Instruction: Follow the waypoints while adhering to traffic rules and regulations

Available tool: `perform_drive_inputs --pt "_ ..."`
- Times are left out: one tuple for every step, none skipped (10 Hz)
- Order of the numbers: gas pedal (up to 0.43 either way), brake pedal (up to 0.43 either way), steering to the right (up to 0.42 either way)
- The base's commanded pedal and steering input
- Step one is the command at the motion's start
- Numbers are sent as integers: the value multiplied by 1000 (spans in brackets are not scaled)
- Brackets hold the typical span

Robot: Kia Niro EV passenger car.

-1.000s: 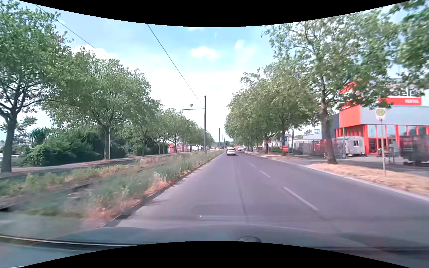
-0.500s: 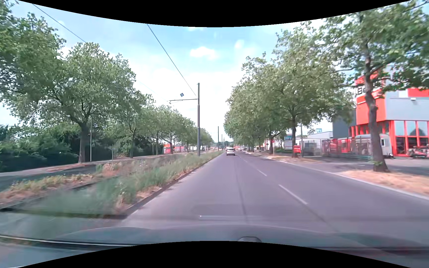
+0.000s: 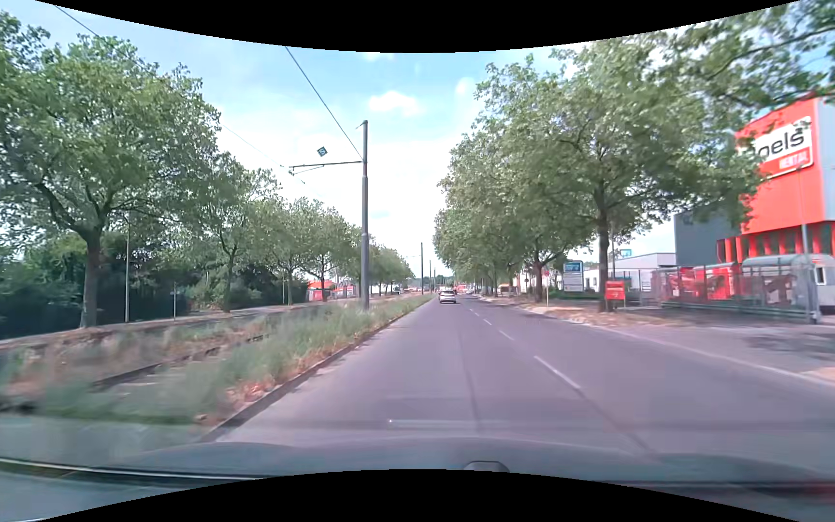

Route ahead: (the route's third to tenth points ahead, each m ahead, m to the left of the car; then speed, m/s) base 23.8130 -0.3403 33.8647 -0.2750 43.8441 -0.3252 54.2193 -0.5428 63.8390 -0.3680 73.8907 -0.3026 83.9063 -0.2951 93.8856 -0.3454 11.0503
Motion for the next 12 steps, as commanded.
perform_drive_inputs --pt "118 0 -4" --pt "118 0 -4" --pt "118 0 -4" --pt "118 0 -4" --pt "118 0 -4" --pt "118 0 -7" --pt "118 0 -11" --pt "118 0 -12" --pt "118 0 -12" --pt "118 0 -12" --pt "118 0 -11" --pt "118 0 -7"
